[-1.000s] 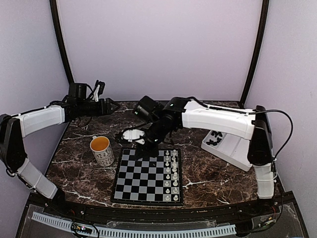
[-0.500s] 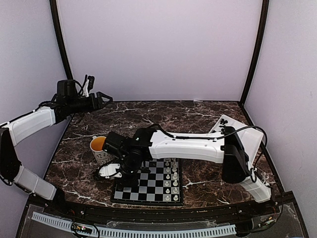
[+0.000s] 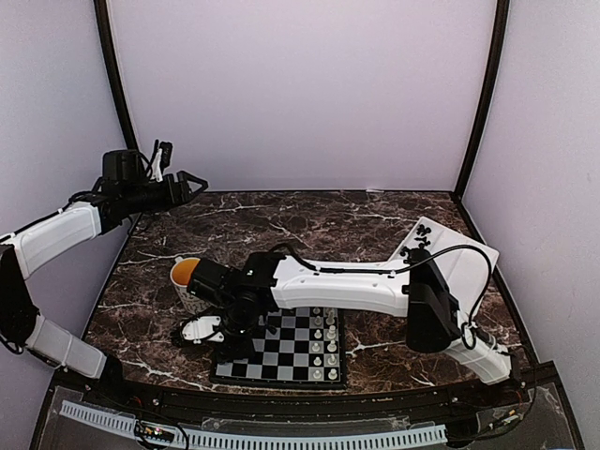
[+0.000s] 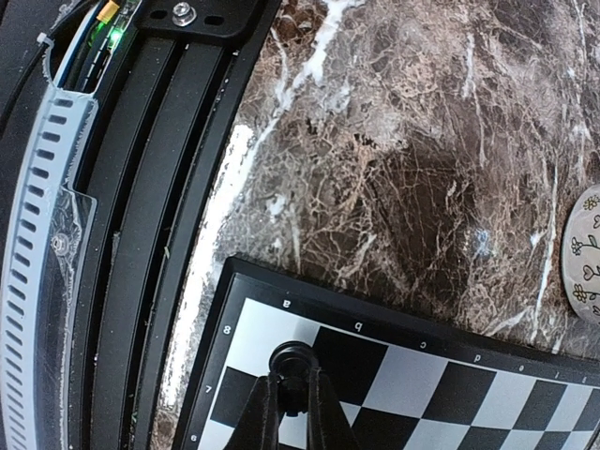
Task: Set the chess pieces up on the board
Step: Place the rook at a8.
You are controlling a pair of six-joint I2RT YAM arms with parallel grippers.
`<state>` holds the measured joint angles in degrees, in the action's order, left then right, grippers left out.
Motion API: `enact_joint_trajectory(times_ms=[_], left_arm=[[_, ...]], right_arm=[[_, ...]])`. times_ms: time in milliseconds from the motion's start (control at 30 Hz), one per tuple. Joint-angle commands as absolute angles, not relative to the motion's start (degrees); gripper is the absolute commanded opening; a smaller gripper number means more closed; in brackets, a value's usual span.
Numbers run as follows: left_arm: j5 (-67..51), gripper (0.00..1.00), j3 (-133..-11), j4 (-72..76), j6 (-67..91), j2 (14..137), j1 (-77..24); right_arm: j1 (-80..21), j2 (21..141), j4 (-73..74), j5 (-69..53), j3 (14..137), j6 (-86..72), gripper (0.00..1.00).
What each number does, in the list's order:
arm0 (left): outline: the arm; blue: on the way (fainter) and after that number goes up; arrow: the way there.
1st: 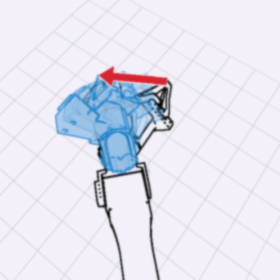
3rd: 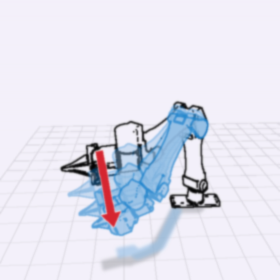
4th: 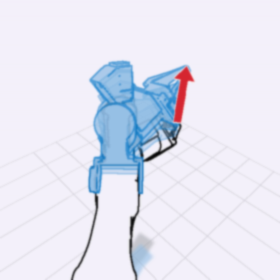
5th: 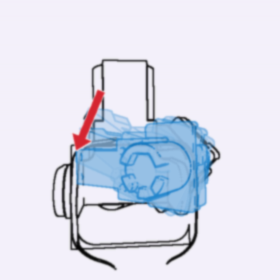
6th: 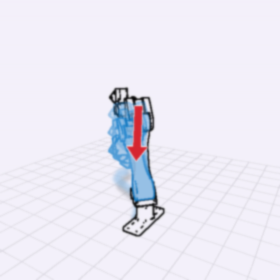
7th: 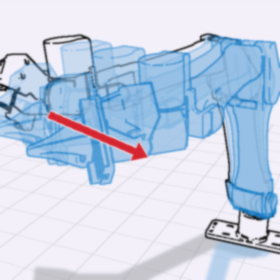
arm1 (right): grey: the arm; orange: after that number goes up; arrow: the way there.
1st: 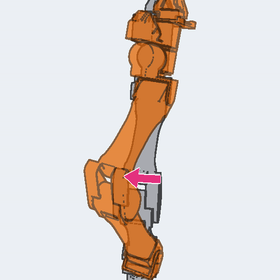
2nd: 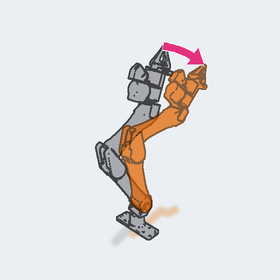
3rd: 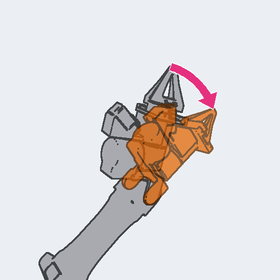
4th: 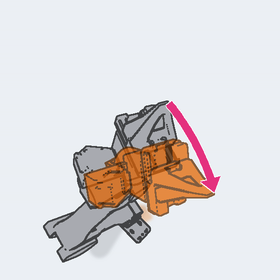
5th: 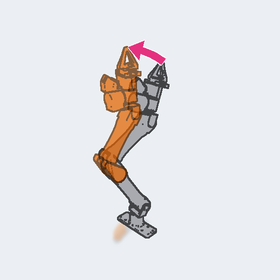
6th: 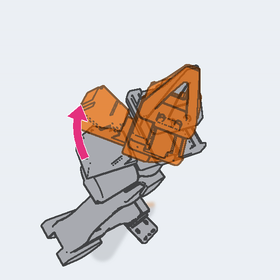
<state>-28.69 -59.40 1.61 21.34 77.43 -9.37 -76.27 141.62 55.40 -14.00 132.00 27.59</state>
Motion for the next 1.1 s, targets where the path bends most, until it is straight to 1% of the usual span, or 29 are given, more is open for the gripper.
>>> enact_joint_trajectory(times_ms=[0,433,1067], left_arm=[[-29.39,0.74,-58.43,1.92,22.12,74.93,-8.5],[-29.54,0.74,-58.2,1.89,22.21,73.77,-7.77],[-30.11,0.74,-57.91,2.19,22.4,73.53,-7.16]], right_arm=[[-77.41,142.6,54.53,-13.46,133.49,27.51,0.0],[-77.67,144.39,54.62,-14.48,134.56,26.65,0.0],[-78.18,143.56,55.45,-14.17,133.33,27.07,0.0]])
